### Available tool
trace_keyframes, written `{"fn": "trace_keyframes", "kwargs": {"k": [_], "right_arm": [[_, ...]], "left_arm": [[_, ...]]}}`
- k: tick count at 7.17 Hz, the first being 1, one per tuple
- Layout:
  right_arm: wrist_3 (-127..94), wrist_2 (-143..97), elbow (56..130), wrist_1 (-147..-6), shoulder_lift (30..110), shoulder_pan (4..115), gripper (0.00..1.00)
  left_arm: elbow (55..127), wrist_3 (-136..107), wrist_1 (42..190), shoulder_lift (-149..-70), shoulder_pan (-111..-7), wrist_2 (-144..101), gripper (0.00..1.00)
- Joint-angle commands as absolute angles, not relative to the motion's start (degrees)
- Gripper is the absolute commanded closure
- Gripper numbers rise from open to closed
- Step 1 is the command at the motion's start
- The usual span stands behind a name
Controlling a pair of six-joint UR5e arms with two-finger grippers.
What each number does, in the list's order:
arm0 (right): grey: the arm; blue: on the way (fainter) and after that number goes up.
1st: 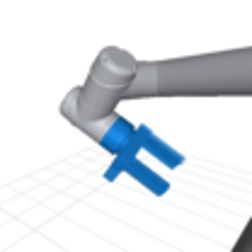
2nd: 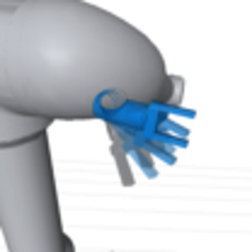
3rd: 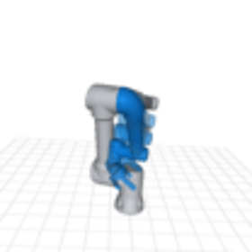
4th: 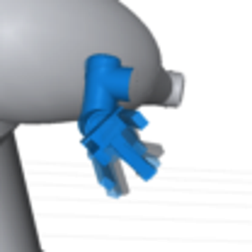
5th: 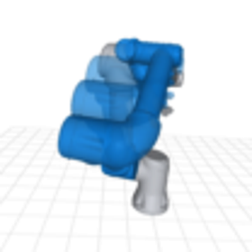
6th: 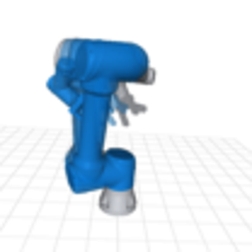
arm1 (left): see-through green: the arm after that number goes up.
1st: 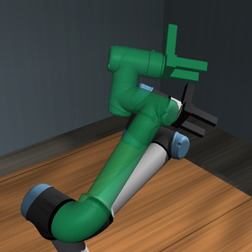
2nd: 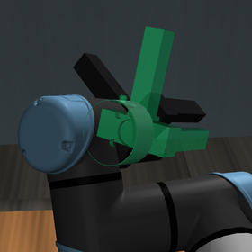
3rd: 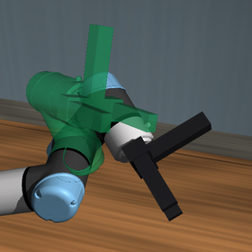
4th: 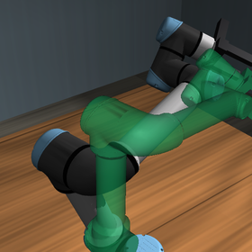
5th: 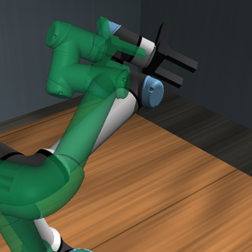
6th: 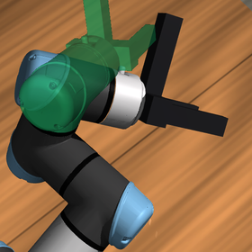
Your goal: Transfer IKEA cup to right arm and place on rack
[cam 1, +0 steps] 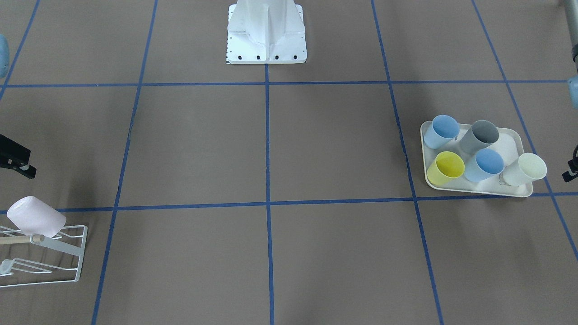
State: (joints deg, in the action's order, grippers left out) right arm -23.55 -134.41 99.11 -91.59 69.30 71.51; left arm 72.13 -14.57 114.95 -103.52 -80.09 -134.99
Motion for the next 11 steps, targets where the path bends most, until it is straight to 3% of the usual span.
{"fn": "trace_keyframes", "kwargs": {"k": [1,7,11], "right_arm": [[-23.55,-134.39,99.05,-91.41,69.52,71.02,0.02],[-23.64,-134.38,98.7,-91.32,69.52,70.58,0.02],[-23.64,-134.82,99.05,-91.41,69.52,70.49,0.02]], "left_arm": [[71.71,-14.5,115.4,-103.46,-79.72,-135.26,0.02],[74.52,-14.5,116.98,-97.48,-74.98,-135.18,0.02],[74.53,-14.59,116.89,-97.29,-73.39,-135.26,0.52]]}}
